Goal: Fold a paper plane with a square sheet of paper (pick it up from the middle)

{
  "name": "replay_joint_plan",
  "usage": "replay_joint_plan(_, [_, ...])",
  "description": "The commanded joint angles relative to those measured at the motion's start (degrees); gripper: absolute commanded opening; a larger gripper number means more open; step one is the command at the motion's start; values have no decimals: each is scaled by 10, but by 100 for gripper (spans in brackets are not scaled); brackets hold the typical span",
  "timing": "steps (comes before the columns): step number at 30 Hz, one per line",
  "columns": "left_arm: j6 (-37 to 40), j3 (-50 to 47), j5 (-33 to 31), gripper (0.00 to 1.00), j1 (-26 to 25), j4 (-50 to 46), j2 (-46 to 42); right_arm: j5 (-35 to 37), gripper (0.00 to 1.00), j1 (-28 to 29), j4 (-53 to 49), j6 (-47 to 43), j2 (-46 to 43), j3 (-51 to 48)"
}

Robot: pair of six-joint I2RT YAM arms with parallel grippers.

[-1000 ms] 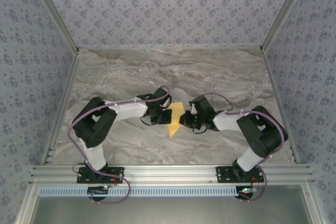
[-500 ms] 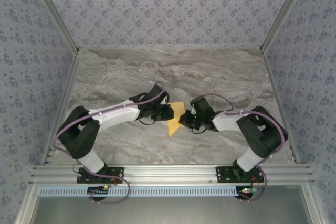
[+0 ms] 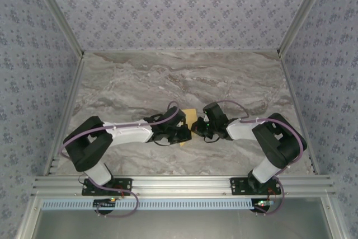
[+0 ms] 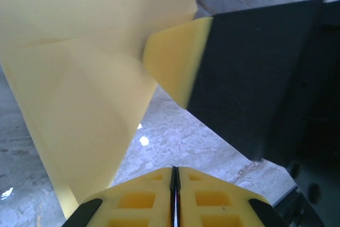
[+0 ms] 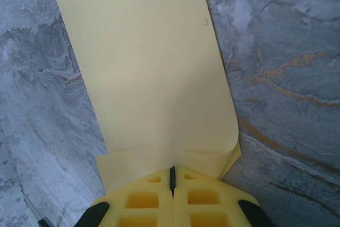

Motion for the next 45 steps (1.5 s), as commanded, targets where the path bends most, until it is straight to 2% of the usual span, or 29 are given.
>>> replay_joint_plan(1, [-22,-5,8,12,-4,14,17,58,0,-1,-94,7,30,-16])
replay_joint_plan(27, [2,-15,-62,11,-2,-47,15,46,0,-6,-92,5,46,-17])
replay_joint_plan(39, [14,-13,-25,11,-11,-22,-10,45,0,-6,-91,5,50,-17])
replay_joint_plan(45, [10,-25,-31,11,-12,-34,0,46,0,-6,-92,6,53,-17])
